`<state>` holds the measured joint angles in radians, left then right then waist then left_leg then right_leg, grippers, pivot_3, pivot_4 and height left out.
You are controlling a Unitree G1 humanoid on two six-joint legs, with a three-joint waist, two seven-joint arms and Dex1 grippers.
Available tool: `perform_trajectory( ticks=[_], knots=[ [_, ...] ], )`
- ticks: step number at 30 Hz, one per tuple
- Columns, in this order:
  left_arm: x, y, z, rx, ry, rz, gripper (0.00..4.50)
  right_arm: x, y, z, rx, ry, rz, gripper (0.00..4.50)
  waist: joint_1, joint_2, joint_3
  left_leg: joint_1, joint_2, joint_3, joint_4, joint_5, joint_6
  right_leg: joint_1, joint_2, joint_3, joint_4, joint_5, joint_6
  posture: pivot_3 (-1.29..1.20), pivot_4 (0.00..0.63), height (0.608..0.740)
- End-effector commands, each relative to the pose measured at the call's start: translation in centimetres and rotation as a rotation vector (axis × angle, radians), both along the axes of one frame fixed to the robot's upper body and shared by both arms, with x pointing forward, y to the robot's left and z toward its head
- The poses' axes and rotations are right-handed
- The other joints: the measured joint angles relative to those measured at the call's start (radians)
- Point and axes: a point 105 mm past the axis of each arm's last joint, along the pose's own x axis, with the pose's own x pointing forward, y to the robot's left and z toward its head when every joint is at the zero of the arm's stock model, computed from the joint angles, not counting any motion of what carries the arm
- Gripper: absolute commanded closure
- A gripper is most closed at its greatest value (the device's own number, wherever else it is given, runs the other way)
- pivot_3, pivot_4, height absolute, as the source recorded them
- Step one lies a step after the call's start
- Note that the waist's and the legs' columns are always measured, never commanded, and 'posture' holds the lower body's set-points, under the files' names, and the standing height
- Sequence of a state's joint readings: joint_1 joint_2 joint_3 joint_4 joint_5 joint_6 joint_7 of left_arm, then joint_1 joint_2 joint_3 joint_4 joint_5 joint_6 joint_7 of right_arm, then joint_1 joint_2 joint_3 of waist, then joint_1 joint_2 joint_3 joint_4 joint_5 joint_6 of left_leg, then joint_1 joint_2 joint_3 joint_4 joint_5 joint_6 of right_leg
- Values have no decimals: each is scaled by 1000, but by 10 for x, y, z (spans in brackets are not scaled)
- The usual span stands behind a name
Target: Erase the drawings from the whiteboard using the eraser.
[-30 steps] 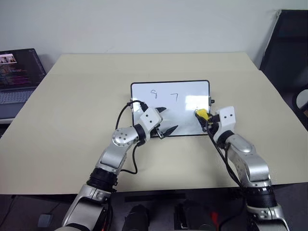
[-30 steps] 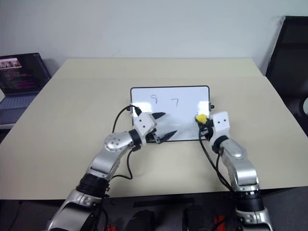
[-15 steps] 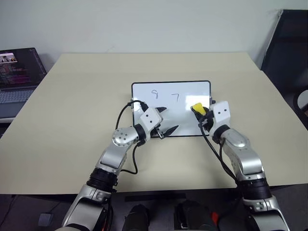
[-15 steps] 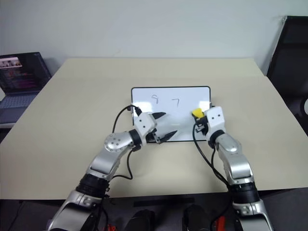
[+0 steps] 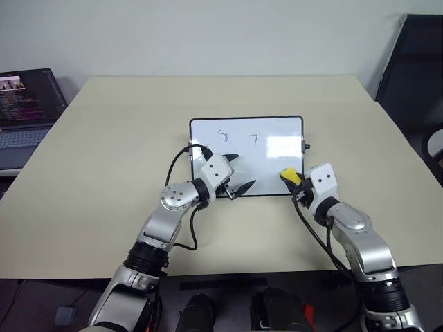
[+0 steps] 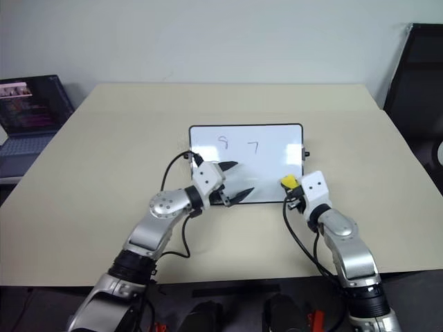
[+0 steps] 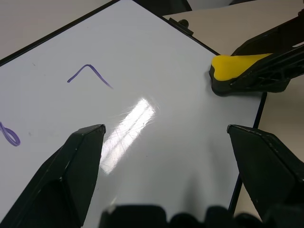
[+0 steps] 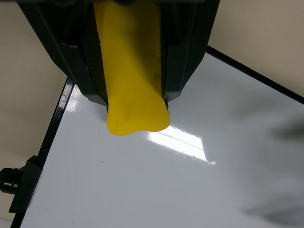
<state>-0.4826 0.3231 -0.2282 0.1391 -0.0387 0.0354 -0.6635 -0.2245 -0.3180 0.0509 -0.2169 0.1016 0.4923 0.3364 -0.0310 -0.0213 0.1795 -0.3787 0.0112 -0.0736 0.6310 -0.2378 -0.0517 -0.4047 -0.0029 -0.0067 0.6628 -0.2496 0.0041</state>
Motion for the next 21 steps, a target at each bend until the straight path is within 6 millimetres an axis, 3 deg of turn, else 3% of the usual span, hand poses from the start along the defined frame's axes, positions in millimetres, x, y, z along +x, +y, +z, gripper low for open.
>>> perform_trajectory(
  ticks=[1,5,11,21],
  knots=[
    [4,4,15,-18,-65,33,0,11,-8,11,37,-37,-55,3326,-2,0,0,0,0,0,0,0,0,0,0,0,0,0,0,0,150,740],
    [9,12,19,-25,-109,126,0,19,-1,27,61,-114,-32,3326,-1,0,0,0,0,0,0,0,0,0,0,0,0,0,0,0,150,740],
    [12,24,23,-18,-173,246,0,27,11,38,85,-157,0,3326,0,0,0,-2,0,0,-1,0,0,-2,0,0,-1,0,0,0,150,740],
    [11,24,20,-33,-165,275,0,46,55,70,142,-252,102,3326,0,1,1,-2,1,0,-1,0,0,-2,0,0,-1,0,0,0,150,740]
  ],
)
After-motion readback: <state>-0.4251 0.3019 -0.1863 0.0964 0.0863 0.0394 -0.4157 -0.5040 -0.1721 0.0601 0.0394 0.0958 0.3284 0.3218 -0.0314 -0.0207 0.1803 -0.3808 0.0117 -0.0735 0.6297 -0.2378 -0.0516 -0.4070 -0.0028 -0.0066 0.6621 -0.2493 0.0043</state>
